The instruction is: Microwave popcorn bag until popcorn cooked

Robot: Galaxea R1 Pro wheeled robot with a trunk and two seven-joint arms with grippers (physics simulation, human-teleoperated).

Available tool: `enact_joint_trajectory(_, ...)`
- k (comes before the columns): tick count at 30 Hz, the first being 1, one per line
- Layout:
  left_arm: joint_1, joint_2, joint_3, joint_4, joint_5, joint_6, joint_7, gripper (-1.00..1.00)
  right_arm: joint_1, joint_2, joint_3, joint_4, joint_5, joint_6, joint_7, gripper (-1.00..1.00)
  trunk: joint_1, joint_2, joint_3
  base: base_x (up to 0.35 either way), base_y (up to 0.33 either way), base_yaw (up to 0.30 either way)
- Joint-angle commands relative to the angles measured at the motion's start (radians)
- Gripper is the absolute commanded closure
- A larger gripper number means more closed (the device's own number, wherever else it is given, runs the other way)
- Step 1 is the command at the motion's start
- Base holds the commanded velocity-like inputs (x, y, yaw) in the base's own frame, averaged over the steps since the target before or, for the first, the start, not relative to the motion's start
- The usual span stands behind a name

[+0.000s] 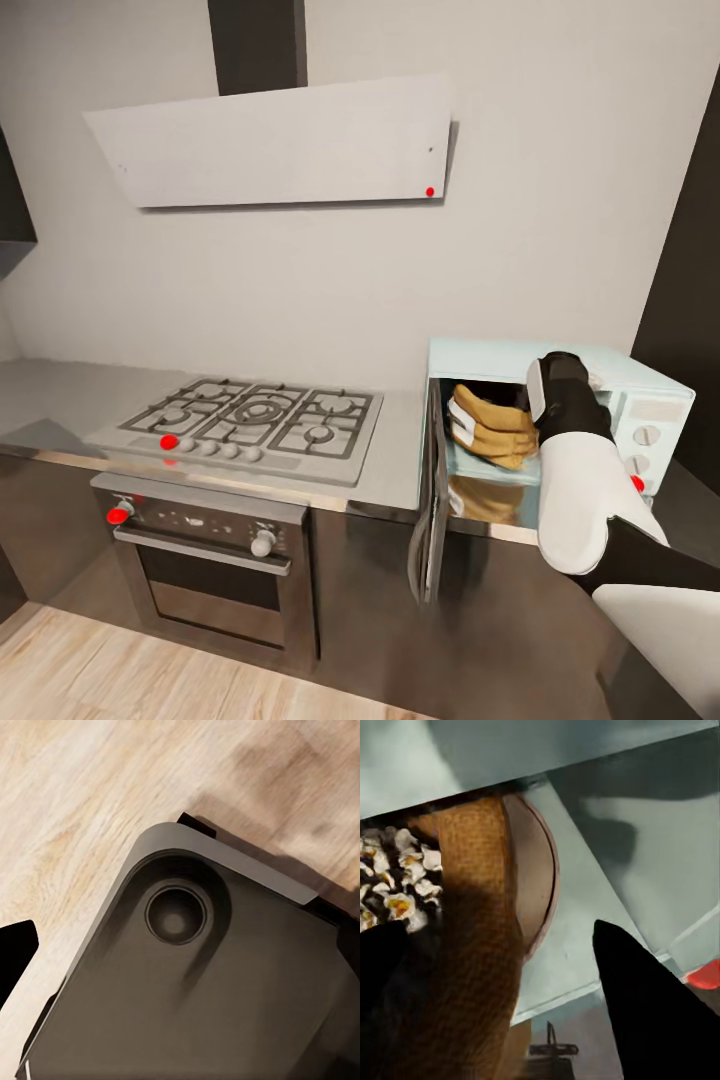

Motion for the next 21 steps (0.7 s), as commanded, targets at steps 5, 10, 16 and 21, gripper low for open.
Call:
enact_joint_trajectory(5,0.000,-0.001,0.007,-0.002,-0.005,-0.001,0.002,-1.00,-0.001,0.001,-0.003,-0.004,0.002,-0.002,-0.003,-1.00,0.000,-0.001,-0.001,0.000,0.000,0.000)
enact_joint_trajectory(10,0.000,-0.003,0.009,-0.002,-0.005,-0.004,0.002,-1.00,-0.001,0.001,-0.003,-0.018,0.002,-0.002,-0.002,-1.00,0.000,-0.001,-0.001,-0.136,0.000,0.000)
enact_joint_trajectory(16,0.000,-0.004,0.010,-0.002,-0.007,-0.003,0.003,-1.00,-0.001,0.008,-0.001,-0.110,0.000,0.013,0.004,-1.00,0.000,-0.001,-0.001,-0.330,0.000,0.000)
enact_joint_trajectory(21,0.000,-0.004,0.009,-0.002,-0.006,-0.003,0.002,-1.00,-0.001,0.013,0.000,-0.190,-0.028,0.014,0.046,-1.00,0.000,-0.001,-0.001,-0.338,0.000,0.000)
